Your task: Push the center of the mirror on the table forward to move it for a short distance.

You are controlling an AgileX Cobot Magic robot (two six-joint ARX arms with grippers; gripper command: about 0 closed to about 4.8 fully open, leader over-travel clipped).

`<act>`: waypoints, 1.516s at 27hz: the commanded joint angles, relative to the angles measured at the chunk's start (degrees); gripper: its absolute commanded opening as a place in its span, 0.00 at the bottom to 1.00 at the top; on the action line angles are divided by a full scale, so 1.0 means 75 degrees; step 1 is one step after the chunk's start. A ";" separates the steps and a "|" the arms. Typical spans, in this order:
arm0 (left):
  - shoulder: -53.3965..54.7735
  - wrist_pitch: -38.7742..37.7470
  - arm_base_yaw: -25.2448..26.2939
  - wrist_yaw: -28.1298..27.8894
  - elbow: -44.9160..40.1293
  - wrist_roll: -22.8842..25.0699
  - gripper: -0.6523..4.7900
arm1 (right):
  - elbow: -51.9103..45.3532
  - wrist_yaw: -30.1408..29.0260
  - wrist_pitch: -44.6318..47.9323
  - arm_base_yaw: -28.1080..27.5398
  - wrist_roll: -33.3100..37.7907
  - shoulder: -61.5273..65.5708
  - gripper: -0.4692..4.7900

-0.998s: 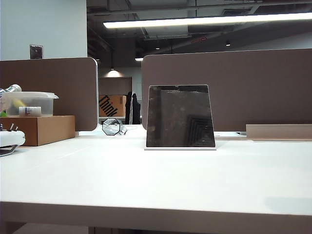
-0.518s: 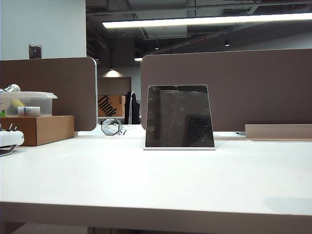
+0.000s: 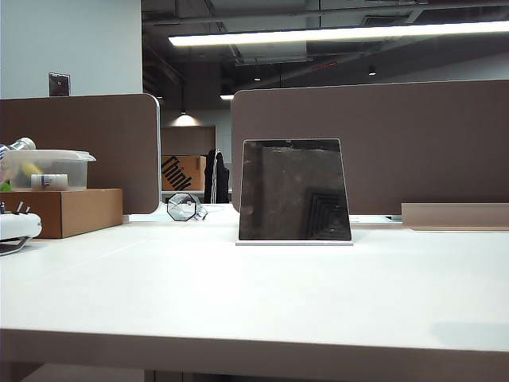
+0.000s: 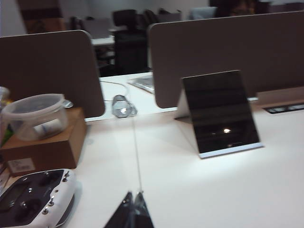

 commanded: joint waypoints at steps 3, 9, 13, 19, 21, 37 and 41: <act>0.0015 0.1361 0.1416 0.0857 -0.1154 -0.0364 0.11 | -0.0032 0.0012 0.0111 0.0000 0.0000 0.0006 0.08; 0.0012 0.1979 0.2506 0.1553 -0.2127 -0.0367 0.11 | -0.0032 0.0012 0.0111 0.0000 0.0000 0.0006 0.08; 0.0012 0.2037 0.2952 0.1562 -0.2640 -0.0367 0.11 | -0.0032 0.0012 0.0111 0.0000 0.0000 0.0006 0.08; 0.0012 0.2410 0.3246 0.2358 -0.3229 -0.0294 0.11 | -0.0032 0.0012 0.0111 0.0000 0.0000 0.0006 0.08; 0.0012 0.2465 0.3287 0.2375 -0.3351 -0.0242 0.11 | -0.0032 0.0012 0.0111 0.0000 0.0000 0.0006 0.08; 0.0009 0.3958 0.3308 0.2343 -0.4127 -0.0105 0.11 | -0.0032 0.0012 0.0111 0.0000 0.0000 0.0006 0.08; 0.0009 0.3946 0.3308 0.2349 -0.4127 -0.0111 0.11 | -0.0032 0.0012 0.0111 0.0000 0.0000 0.0006 0.08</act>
